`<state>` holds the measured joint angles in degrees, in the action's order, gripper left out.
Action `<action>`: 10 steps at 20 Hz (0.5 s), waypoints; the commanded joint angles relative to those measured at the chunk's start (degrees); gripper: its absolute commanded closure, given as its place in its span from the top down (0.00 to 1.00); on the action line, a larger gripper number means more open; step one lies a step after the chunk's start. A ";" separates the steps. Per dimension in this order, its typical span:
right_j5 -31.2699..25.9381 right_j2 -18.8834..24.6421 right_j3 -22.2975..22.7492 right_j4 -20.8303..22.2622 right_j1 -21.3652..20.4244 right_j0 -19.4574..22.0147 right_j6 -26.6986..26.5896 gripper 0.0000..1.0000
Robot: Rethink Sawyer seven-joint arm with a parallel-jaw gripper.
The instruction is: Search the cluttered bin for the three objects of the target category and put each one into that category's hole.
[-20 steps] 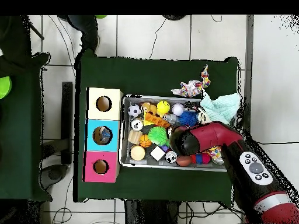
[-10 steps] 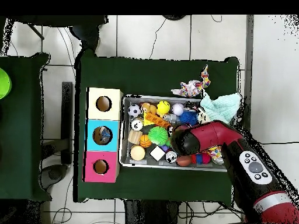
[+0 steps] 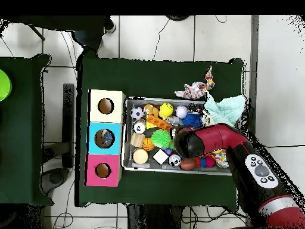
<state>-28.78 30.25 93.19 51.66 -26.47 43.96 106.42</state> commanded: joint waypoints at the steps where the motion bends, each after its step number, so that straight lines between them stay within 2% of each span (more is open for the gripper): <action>1: -7.72 0.89 -1.77 -4.62 -1.15 0.70 -6.30 0.00; 6: -12.26 3.04 1.56 -10.16 -8.98 1.10 -8.00 0.00; 10: -12.12 5.29 4.74 -14.33 -15.11 2.00 -7.36 0.00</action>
<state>-34.73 30.97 94.76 42.91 -32.62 44.32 106.42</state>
